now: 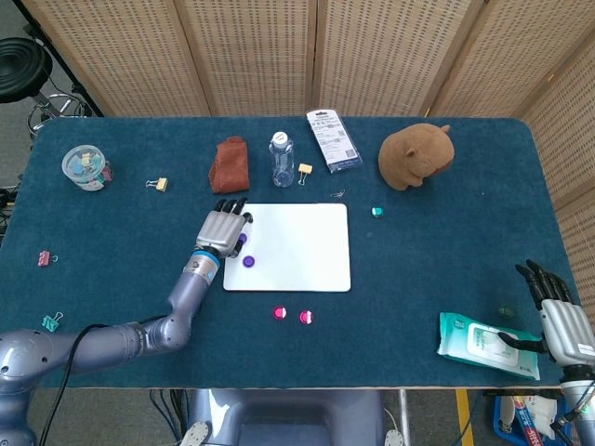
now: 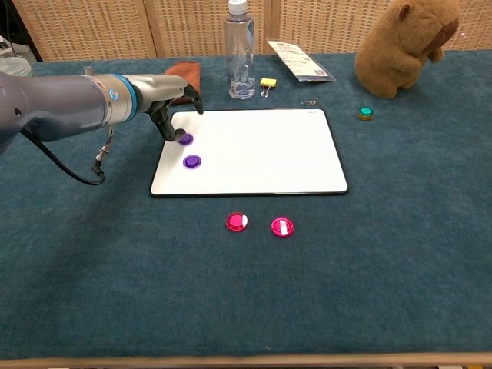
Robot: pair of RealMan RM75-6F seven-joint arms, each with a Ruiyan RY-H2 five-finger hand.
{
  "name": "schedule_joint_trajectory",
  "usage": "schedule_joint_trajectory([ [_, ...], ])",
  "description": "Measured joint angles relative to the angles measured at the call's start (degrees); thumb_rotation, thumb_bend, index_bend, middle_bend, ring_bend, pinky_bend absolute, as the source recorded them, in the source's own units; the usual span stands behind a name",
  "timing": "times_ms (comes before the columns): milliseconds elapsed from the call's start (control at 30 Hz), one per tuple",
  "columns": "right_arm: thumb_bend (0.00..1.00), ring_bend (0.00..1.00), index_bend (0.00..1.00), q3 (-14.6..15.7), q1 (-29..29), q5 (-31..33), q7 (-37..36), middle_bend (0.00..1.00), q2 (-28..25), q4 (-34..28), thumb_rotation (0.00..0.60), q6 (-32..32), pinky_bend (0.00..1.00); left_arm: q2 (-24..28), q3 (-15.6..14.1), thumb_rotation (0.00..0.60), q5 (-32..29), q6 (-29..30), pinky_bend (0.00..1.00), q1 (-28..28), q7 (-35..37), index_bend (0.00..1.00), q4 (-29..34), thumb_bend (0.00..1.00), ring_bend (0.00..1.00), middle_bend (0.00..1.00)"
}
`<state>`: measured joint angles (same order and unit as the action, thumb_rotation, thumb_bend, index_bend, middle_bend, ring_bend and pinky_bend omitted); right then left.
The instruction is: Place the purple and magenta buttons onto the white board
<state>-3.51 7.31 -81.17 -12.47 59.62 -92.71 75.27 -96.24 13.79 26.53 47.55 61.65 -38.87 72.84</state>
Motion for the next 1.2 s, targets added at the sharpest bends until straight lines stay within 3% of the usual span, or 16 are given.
schedule_joint_trajectory([
  [300,0.00,0.00,0.00,0.05,-0.11,-0.19,0.05,0.00,-0.12,-0.02,0.600,0.19,0.00,2.42,-0.10,0.600,3.58,0.25,0.00,-1.24,3.63,0.00,2.53,0.44,0.00,0.00],
  [500,0.00,0.00,0.00,0.22,-0.16,-0.98,0.88,0.00,0.36,0.39,0.600,0.75,0.00,6.44,-1.60,0.600,10.59,2.56,0.00,-4.41,6.94,0.00,7.26,0.17,0.00,0.00],
  [700,0.00,0.00,0.01,0.62,-0.17,-2.93,3.00,0.00,1.39,0.70,0.600,1.91,0.00,11.93,-4.58,0.600,20.88,6.48,0.00,-9.77,12.26,0.00,12.77,0.05,0.00,0.00],
  [967,0.00,0.00,0.16,1.26,3.35,-8.87,12.28,0.00,2.65,-2.11,0.600,0.10,0.00,21.84,-10.21,0.600,37.14,19.62,0.00,-22.12,24.47,0.00,17.54,0.04,0.00,0.00],
  [1200,0.00,0.00,0.22,0.79,9.16,-11.18,20.02,0.00,4.14,-7.08,0.600,-6.45,0.00,27.55,-13.25,0.600,42.95,27.51,0.00,-31.50,34.08,0.00,18.62,0.04,0.00,0.00],
])
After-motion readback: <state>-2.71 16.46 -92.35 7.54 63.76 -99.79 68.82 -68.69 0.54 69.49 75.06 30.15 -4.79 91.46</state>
